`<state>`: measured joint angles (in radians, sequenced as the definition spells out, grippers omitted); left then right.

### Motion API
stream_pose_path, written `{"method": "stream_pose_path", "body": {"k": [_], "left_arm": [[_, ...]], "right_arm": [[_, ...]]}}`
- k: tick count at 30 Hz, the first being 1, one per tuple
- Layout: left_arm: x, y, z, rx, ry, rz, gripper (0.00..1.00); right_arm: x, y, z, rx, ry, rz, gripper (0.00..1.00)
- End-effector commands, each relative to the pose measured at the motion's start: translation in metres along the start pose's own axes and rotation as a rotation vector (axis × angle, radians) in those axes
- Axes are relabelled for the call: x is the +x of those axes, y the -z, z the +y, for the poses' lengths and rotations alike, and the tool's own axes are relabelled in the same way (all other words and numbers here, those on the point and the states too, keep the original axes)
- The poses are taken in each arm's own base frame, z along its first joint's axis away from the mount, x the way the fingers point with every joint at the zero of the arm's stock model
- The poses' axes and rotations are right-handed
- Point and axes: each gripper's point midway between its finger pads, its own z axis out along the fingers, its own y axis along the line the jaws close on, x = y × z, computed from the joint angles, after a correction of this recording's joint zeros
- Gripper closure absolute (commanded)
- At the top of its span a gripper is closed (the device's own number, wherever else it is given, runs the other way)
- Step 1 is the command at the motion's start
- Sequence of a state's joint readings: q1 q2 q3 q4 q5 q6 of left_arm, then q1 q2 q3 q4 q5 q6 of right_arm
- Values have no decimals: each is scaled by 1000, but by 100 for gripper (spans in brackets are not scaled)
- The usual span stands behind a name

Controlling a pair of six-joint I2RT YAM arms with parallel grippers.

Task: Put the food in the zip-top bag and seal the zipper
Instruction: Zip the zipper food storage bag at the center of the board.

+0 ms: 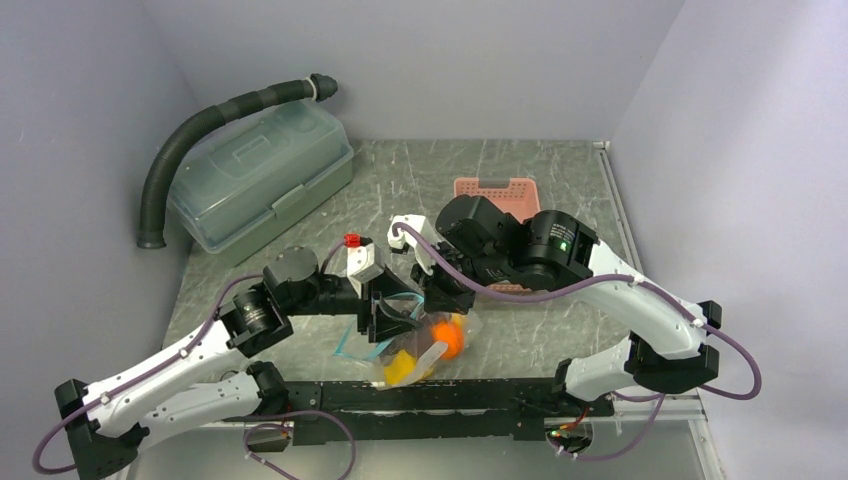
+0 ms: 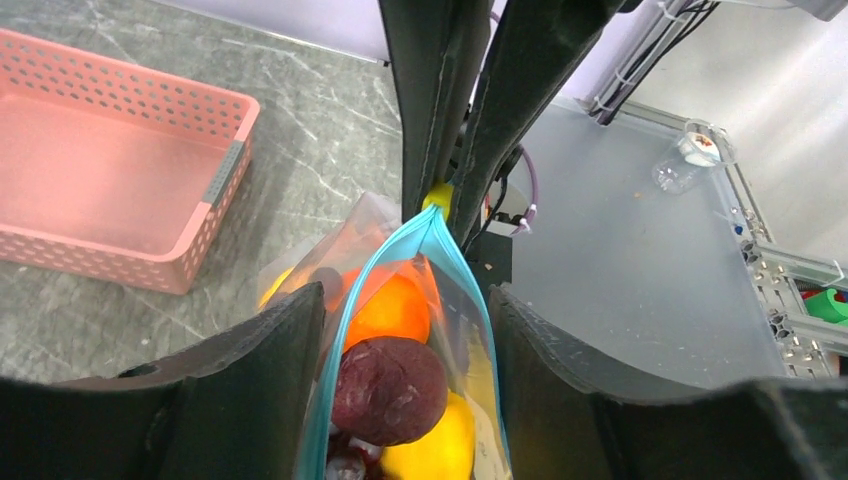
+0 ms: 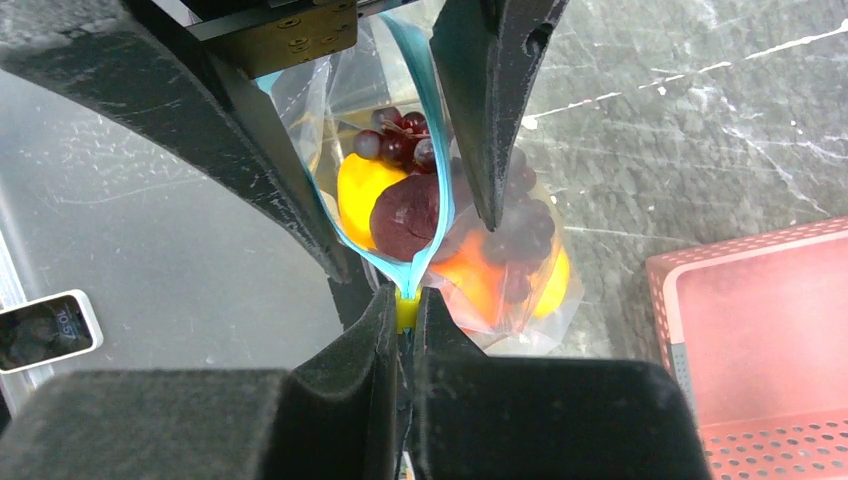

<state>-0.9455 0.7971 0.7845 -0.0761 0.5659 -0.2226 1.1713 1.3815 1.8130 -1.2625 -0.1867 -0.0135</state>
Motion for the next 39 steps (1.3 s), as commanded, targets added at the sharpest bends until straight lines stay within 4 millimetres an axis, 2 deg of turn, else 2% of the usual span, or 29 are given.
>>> {"method": "stream_pose_path", "body": {"k": [1, 9, 10, 13, 14, 20, 22, 27, 28, 29, 39], "left_arm": [[1, 5, 5, -49, -24, 9, 38], [0, 10, 11, -100, -22, 25, 62], [0, 10, 10, -96, -22, 28, 68], [-1, 12, 4, -69, -25, 35, 97], [-2, 12, 2, -61, -25, 37, 100], [-10, 15, -11, -6, -21, 36, 100], [-15, 18, -16, 7, -24, 35, 100], [-25, 24, -32, 72, -42, 31, 100], [-25, 25, -34, 82, -42, 36, 100], [-25, 25, -36, 91, -38, 46, 100], [-25, 29, -49, 153, -28, 85, 100]], "right_arm": [[-30, 9, 0, 19, -28, -120, 100], [-30, 10, -3, 38, -56, -125, 100], [-30, 10, -4, 44, -60, -126, 100], [-28, 8, -7, 60, -76, -124, 100], [-28, 8, -8, 66, -79, -125, 100], [-25, 7, -11, 78, -72, -132, 99], [-23, 9, -11, 79, -62, -141, 96], [-24, 20, -11, 85, -21, -215, 71], [-24, 23, -11, 86, -7, -237, 57], [-24, 25, -10, 79, 10, -262, 53], [-21, 40, 15, -41, 215, -504, 44]]}}
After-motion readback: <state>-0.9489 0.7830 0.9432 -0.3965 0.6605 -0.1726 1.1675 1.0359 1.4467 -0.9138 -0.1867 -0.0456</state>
